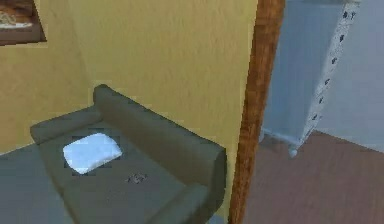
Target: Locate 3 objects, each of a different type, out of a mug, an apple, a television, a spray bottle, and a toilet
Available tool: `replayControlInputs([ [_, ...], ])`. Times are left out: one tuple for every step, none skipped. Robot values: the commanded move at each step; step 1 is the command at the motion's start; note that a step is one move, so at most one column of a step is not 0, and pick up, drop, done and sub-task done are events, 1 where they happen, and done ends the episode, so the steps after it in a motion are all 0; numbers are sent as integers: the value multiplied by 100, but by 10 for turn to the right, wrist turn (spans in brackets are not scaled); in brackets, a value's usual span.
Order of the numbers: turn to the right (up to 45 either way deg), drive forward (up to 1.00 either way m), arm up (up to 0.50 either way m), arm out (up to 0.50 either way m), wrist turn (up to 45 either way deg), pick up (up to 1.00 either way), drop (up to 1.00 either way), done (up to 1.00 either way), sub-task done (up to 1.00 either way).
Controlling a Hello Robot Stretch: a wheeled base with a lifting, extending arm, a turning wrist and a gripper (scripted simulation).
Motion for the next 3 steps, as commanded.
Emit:
replayControlInputs([
  [0,20,0,0,0,0,0,0,0],
  [450,0,0,0,0,0,0,0,0],
  [60,0,0,0,0,0,0,0,0],
])
